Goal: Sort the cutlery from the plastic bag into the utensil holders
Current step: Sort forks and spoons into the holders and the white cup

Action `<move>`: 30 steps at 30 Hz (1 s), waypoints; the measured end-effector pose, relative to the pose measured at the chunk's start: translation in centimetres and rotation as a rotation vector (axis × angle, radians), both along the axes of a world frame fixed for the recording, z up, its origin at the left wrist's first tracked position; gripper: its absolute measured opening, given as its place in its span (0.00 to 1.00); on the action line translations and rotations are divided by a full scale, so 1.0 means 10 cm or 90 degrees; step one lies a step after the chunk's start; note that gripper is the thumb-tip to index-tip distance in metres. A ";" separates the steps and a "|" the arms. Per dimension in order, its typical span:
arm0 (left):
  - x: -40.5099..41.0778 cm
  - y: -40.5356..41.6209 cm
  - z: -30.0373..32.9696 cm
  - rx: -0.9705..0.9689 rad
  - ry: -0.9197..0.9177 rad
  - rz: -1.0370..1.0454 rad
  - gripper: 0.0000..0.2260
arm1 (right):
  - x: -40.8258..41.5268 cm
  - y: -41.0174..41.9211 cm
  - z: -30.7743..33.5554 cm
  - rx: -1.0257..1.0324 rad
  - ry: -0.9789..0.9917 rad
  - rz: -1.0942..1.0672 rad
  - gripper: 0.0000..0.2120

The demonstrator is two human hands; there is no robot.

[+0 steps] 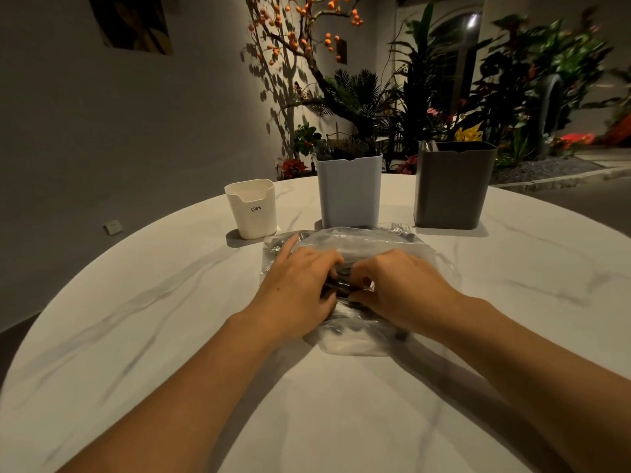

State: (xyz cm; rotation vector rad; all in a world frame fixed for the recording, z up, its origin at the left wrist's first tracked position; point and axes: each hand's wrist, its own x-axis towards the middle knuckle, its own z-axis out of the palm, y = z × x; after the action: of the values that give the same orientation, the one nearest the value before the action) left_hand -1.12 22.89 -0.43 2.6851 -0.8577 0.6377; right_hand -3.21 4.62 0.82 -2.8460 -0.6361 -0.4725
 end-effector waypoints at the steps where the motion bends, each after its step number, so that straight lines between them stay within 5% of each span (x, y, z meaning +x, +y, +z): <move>1: 0.01 0.02 -0.01 -0.012 0.014 0.011 0.15 | 0.00 0.00 0.00 -0.007 0.004 -0.009 0.09; 15: 0.06 0.00 -0.02 0.035 0.041 -0.033 0.14 | 0.06 0.05 -0.09 0.035 0.052 -0.024 0.09; 30: 0.04 -0.03 0.06 0.283 -0.130 0.018 0.09 | 0.02 0.03 -0.02 0.113 0.030 0.070 0.13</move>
State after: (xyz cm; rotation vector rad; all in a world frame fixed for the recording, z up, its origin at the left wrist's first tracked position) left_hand -0.70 22.62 0.12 3.0657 -1.1326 0.8221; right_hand -3.03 4.87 0.59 -2.6316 -0.6999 -0.4213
